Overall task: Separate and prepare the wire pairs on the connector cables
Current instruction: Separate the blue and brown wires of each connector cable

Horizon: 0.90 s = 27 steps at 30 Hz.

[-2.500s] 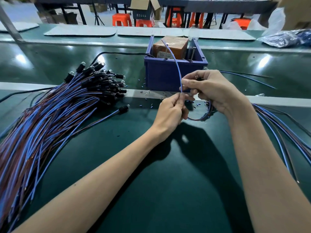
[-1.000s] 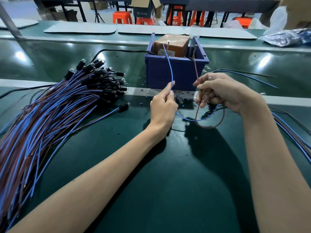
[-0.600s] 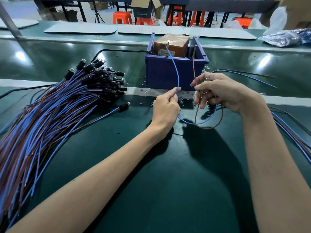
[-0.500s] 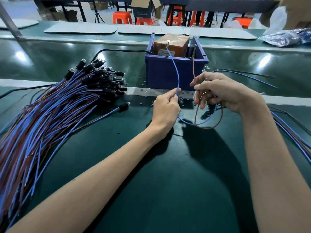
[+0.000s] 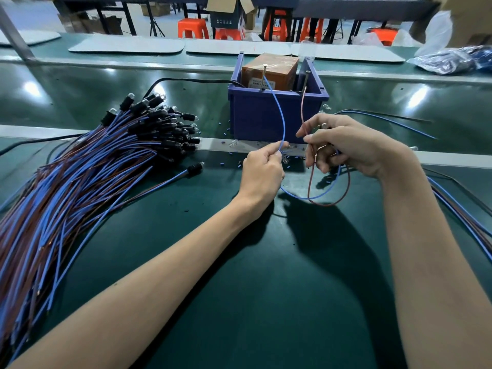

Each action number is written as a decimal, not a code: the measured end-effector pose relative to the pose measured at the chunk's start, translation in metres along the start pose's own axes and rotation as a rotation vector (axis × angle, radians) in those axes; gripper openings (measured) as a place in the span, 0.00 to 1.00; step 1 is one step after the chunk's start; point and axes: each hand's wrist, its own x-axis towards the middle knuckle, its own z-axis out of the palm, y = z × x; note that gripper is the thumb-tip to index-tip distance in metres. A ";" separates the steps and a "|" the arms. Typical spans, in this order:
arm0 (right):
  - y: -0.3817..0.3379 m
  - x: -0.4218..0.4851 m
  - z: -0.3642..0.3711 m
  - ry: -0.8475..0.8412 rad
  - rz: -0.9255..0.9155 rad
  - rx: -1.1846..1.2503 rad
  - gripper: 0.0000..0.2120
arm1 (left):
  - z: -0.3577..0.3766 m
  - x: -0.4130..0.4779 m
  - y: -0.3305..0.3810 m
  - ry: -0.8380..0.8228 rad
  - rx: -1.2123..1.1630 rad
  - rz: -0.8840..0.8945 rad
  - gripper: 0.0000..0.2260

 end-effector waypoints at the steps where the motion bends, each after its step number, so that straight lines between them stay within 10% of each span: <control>1: 0.000 0.000 0.000 -0.001 -0.001 -0.002 0.07 | 0.000 0.000 0.000 -0.001 0.001 0.003 0.14; 20: 0.002 0.001 -0.004 -0.016 -0.011 -0.052 0.03 | -0.002 -0.002 -0.002 -0.007 0.075 0.064 0.13; 27: -0.007 -0.011 -0.004 -0.105 0.141 -0.160 0.17 | 0.001 -0.010 0.003 0.036 0.183 0.158 0.39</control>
